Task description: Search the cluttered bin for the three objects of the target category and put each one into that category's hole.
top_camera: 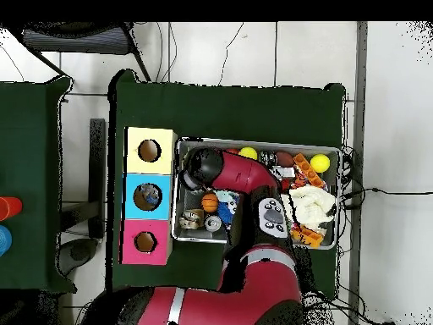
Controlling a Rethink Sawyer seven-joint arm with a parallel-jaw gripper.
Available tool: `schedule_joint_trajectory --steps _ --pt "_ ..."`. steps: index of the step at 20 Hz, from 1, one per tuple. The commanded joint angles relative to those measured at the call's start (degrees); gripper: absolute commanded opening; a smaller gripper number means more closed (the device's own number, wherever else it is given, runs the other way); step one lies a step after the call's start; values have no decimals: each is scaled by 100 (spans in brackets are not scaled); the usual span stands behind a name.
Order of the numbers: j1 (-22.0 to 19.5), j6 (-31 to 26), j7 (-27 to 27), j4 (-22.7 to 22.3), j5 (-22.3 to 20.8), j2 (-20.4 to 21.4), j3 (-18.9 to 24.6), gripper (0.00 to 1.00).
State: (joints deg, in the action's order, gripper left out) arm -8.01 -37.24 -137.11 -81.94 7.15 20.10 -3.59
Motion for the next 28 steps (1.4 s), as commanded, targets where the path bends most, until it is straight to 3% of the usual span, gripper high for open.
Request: schedule_joint_trajectory --steps 1,12,15,19,24,28 --pt "-126 886 -714 -711 176 -292 490 100" --pt "-1665 2053 243 -1845 -267 -243 1579 100" --pt "-2003 2052 290 -2169 -359 -48 1836 100" --pt "-2438 1707 482 -2405 -425 127 2161 100" --pt "-3325 723 1052 -2493 -486 181 2824 100" --pt "-3575 5 1160 -2333 -581 366 2921 100"
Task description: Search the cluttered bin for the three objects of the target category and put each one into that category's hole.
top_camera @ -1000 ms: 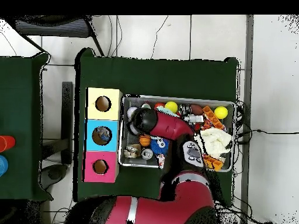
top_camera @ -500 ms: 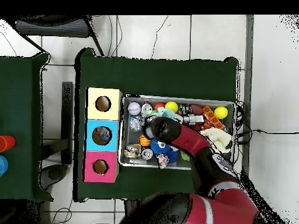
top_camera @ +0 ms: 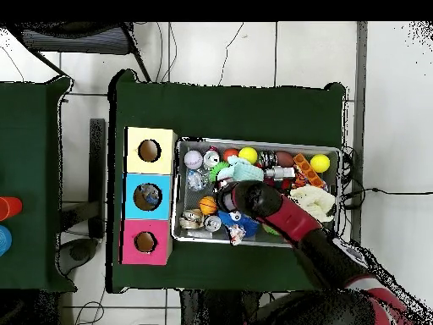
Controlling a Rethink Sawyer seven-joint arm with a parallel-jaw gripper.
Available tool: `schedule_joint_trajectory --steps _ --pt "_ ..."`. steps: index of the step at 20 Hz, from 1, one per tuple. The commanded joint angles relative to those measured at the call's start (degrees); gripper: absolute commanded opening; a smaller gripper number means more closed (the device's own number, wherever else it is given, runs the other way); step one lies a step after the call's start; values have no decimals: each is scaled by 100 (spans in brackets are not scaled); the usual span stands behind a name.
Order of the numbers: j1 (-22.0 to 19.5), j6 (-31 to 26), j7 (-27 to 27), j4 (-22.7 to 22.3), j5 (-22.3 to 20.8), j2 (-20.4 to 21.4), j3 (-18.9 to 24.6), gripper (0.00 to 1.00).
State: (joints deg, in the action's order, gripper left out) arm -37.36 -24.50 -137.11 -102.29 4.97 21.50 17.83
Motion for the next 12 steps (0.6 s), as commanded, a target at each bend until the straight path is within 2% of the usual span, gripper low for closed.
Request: schedule_joint_trajectory --steps 1,3,5,10,12 --pt "-682 -1315 1151 -259 -402 198 805 100" --pt "-816 -1262 1150 -214 -489 109 893 100" --pt "-1001 -914 1173 -212 -625 -4 1038 100" --pt "-1369 -13 919 -546 -918 143 1494 100" --pt "-1405 315 853 -456 -1117 19 1576 100"
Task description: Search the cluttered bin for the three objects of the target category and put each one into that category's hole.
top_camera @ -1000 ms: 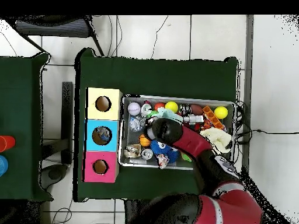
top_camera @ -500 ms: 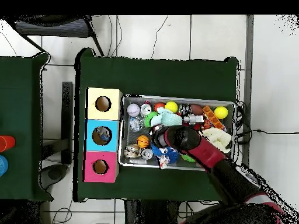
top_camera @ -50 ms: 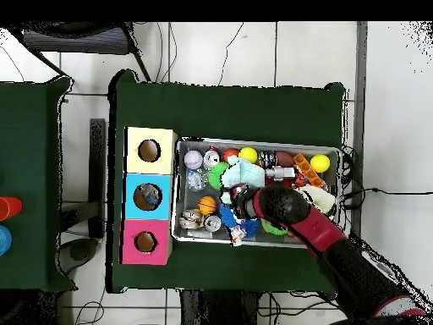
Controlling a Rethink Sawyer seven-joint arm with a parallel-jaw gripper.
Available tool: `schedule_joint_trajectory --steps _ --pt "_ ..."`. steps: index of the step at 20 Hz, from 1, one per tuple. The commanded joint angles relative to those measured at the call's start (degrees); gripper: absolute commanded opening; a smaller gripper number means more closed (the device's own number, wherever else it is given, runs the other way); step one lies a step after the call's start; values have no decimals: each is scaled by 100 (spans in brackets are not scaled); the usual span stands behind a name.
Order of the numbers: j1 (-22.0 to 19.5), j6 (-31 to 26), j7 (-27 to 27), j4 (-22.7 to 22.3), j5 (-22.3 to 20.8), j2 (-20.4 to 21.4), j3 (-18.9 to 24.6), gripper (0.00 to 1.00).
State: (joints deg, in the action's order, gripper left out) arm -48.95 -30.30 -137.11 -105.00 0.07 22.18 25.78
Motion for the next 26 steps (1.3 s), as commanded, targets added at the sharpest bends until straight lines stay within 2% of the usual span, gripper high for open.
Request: schedule_joint_trajectory --steps 1,3,5,8,10,15,20,26 --pt "-245 1090 814 -134 -727 -117 817 100" --pt "-110 1164 714 84 -927 -141 682 100" --pt "93 967 539 214 -973 62 519 100" --pt "481 359 155 215 -788 709 287 100" --pt "622 252 -11 156 -704 933 274 100" --pt "759 381 -181 16 -482 999 404 100" --pt "824 785 -357 -144 -315 995 598 100" --pt "1019 1467 -343 107 -632 433 248 100"
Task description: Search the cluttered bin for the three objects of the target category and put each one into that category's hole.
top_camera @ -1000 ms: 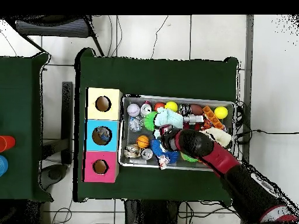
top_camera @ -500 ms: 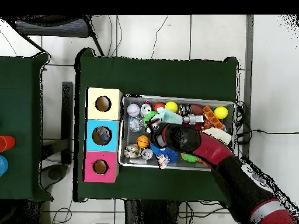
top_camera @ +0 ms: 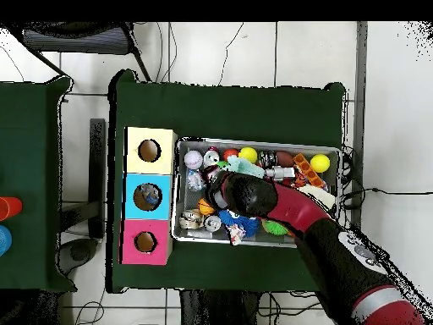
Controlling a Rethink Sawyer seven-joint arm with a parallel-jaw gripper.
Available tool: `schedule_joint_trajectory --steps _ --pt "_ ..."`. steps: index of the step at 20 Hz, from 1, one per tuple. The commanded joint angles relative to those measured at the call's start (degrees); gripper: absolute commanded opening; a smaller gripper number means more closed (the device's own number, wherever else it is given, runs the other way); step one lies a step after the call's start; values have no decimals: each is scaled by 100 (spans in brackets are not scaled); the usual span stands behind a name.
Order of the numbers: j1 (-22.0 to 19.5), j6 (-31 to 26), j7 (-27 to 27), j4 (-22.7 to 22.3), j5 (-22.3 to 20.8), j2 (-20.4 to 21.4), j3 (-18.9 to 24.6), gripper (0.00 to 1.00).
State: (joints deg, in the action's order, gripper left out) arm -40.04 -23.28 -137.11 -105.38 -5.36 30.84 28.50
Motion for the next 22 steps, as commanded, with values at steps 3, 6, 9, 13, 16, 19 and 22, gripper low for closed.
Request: schedule_joint_trajectory --steps 3,6,9,13,16,19,22 --pt "193 722 -318 149 -141 -570 -237 100" --pt "191 656 -258 50 -158 -638 -323 100" --pt "195 823 -242 -23 -222 -737 -379 100" --pt "217 1112 -275 -159 -345 -834 -484 100" --pt "322 1330 -378 -218 -426 -859 -615 100" --pt "446 1492 -462 -224 -454 -858 -742 100" --pt "526 1733 -496 -181 -480 -921 -823 100"
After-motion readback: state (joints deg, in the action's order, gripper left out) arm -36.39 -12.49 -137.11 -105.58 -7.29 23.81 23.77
